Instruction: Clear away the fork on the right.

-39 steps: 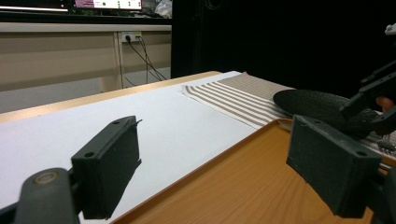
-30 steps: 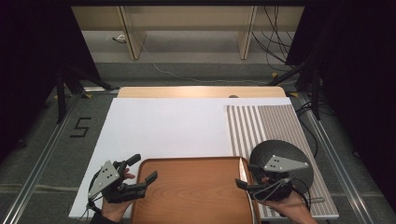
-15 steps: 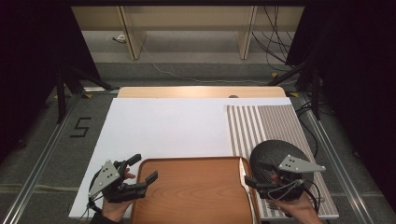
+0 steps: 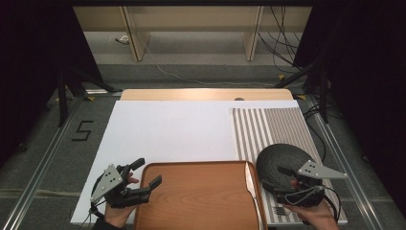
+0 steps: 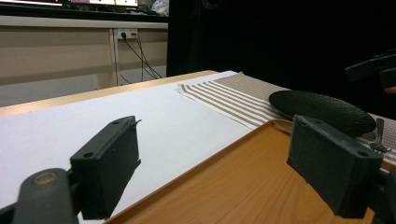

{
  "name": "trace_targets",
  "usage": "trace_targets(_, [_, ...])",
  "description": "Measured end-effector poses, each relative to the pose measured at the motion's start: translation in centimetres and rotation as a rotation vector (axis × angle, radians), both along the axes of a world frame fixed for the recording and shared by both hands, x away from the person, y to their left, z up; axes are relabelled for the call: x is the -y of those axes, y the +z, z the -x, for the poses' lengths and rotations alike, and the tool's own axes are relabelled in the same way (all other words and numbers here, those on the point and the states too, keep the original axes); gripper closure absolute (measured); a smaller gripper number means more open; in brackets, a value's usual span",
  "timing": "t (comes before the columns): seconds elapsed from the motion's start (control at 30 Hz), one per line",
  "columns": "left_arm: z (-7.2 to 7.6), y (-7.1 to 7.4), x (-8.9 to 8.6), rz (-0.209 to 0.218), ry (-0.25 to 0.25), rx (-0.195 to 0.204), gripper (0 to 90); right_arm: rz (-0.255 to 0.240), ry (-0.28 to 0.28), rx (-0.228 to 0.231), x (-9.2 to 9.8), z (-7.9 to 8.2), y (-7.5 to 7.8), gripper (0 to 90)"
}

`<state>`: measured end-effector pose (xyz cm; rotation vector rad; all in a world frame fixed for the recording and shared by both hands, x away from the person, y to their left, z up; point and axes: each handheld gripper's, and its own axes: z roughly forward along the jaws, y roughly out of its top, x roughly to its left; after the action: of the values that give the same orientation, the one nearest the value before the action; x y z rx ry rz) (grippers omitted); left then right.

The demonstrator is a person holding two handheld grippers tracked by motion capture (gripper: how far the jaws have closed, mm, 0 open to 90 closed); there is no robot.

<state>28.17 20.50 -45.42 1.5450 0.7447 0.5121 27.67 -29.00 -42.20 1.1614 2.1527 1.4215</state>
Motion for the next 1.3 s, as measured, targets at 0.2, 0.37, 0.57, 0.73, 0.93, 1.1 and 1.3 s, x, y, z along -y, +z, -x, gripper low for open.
trace_targets(0.2, [0.0, 0.0, 0.0, 0.002, 0.002, 0.003, 15.9, 0.024, -0.045, -0.013, 1.6, 0.4, -0.2, 18.6])
trace_targets(0.37, [0.1, 0.0, -0.1, 0.001, -0.001, 0.006, 15.9, 0.064, -0.063, -0.030, 2.6, 0.9, -0.3, 18.6])
trace_targets(0.57, [0.3, 0.0, -0.1, -0.006, 0.005, 0.015, 15.9, 0.114, -0.104, -0.050, 3.8, 1.3, -0.6, 18.7])
trace_targets(0.73, [0.4, 0.0, -0.2, 0.008, 0.001, 0.011, 15.9, 0.162, -0.132, -0.078, 4.8, 1.7, -0.9, 18.9])
trace_targets(0.93, [-0.1, -0.1, -0.6, -0.019, -0.007, 0.028, 15.9, 0.219, -0.154, -0.115, 5.7, 2.2, -1.4, 19.1])
trace_targets(1.1, [-0.1, -0.1, -0.7, -0.002, -0.003, 0.020, 16.0, 0.262, -0.147, -0.152, 6.1, 2.4, -1.5, 19.2])
trace_targets(1.3, [0.0, -0.1, -0.4, -0.011, -0.013, 0.017, 15.9, 0.320, -0.149, -0.194, 6.5, 2.4, -1.8, 19.7])
